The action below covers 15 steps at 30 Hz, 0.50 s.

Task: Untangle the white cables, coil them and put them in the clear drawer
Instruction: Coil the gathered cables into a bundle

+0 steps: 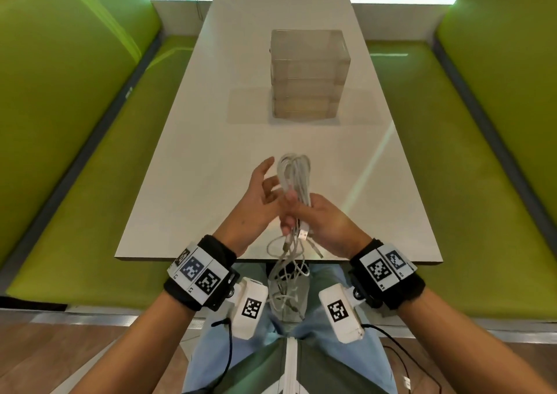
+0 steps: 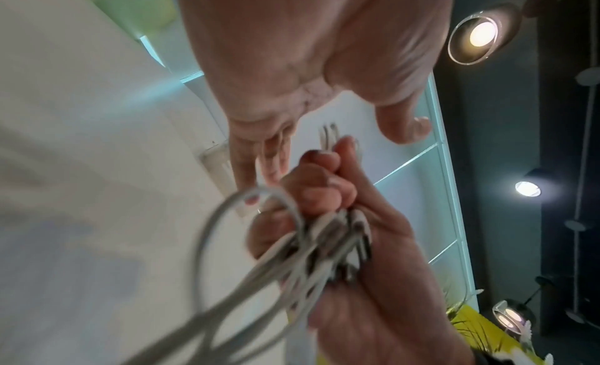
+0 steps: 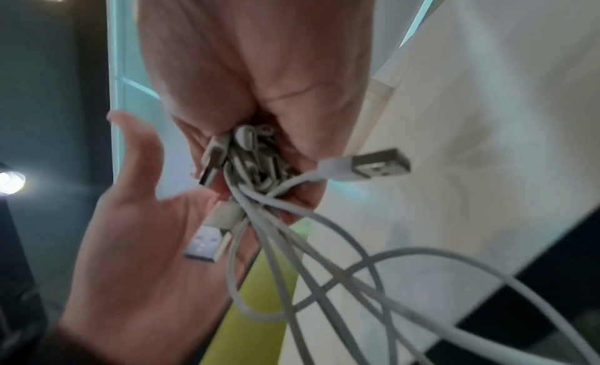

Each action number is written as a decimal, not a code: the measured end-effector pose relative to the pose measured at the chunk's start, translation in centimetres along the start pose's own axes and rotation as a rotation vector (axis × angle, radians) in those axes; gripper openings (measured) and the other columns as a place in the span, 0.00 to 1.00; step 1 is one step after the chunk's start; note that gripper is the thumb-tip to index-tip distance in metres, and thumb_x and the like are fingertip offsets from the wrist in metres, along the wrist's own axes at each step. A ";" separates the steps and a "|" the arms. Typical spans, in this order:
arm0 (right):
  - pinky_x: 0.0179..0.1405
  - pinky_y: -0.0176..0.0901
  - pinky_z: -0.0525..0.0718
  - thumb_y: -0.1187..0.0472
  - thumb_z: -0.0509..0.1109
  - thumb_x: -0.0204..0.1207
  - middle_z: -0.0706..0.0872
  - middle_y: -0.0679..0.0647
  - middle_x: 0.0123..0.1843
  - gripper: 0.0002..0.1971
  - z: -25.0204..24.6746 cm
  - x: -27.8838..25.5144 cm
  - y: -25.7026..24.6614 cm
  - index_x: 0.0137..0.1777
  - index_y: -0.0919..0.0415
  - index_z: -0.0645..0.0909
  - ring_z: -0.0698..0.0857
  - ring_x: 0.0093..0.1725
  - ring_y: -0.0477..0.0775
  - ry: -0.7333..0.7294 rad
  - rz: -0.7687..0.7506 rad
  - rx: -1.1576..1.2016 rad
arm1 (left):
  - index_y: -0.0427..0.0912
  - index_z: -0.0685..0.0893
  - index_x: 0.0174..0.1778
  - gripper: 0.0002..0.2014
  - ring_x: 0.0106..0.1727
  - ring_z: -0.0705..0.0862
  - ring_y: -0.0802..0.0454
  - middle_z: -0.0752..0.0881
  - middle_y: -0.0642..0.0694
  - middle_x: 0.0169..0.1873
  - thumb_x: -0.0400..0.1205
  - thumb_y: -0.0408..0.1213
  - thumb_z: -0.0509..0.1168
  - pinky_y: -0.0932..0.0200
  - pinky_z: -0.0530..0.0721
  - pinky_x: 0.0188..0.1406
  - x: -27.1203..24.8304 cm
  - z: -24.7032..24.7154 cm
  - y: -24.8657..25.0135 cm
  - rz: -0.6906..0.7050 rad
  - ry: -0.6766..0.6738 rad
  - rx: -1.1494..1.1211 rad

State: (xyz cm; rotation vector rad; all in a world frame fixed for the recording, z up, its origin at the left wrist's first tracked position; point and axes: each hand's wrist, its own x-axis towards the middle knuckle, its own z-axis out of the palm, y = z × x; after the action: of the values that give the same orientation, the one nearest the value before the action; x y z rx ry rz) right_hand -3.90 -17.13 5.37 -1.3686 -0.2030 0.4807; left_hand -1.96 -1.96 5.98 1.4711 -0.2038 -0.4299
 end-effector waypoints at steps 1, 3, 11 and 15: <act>0.36 0.44 0.84 0.52 0.61 0.82 0.79 0.53 0.29 0.17 -0.4 0.1 -0.4 0.35 0.60 0.79 0.80 0.32 0.53 0.028 -0.012 0.069 | 0.53 0.55 0.80 0.58 0.65 0.82 0.57 0.78 0.50 0.68 0.57 0.67 0.76 0.64 0.83 0.57 -0.2 -0.2 -0.5 -0.029 -0.034 0.009; 0.35 0.43 0.84 0.55 0.59 0.84 0.79 0.51 0.28 0.17 -1.3 0.4 -1.4 0.37 0.63 0.76 0.80 0.34 0.54 0.089 -0.025 0.190 | 0.54 0.62 0.77 0.52 0.63 0.83 0.58 0.78 0.50 0.68 0.59 0.60 0.79 0.61 0.83 0.59 -0.7 -0.3 -1.4 -0.059 -0.070 0.069; 0.42 0.44 0.81 0.54 0.61 0.83 0.76 0.50 0.30 0.13 -2.7 0.5 -2.6 0.39 0.60 0.74 0.81 0.36 0.52 0.190 -0.041 0.154 | 0.37 0.83 0.43 0.03 0.42 0.88 0.55 0.88 0.44 0.37 0.81 0.28 0.65 0.62 0.84 0.50 -0.9 -0.3 -2.1 0.027 0.103 0.113; 0.45 0.50 0.79 0.53 0.62 0.83 0.75 0.50 0.30 0.14 -3.2 0.6 -3.0 0.37 0.58 0.74 0.80 0.35 0.51 0.246 -0.049 0.042 | 0.38 0.82 0.43 0.07 0.37 0.84 0.49 0.82 0.45 0.29 0.84 0.32 0.61 0.60 0.84 0.46 -0.9 -0.8 -2.1 0.048 0.168 0.064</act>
State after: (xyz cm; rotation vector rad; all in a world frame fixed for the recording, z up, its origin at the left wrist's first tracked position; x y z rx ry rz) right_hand -1.41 -20.06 7.51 -1.3651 -0.0247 0.2714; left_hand -2.79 -0.92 3.96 1.5539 -0.1196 -0.2611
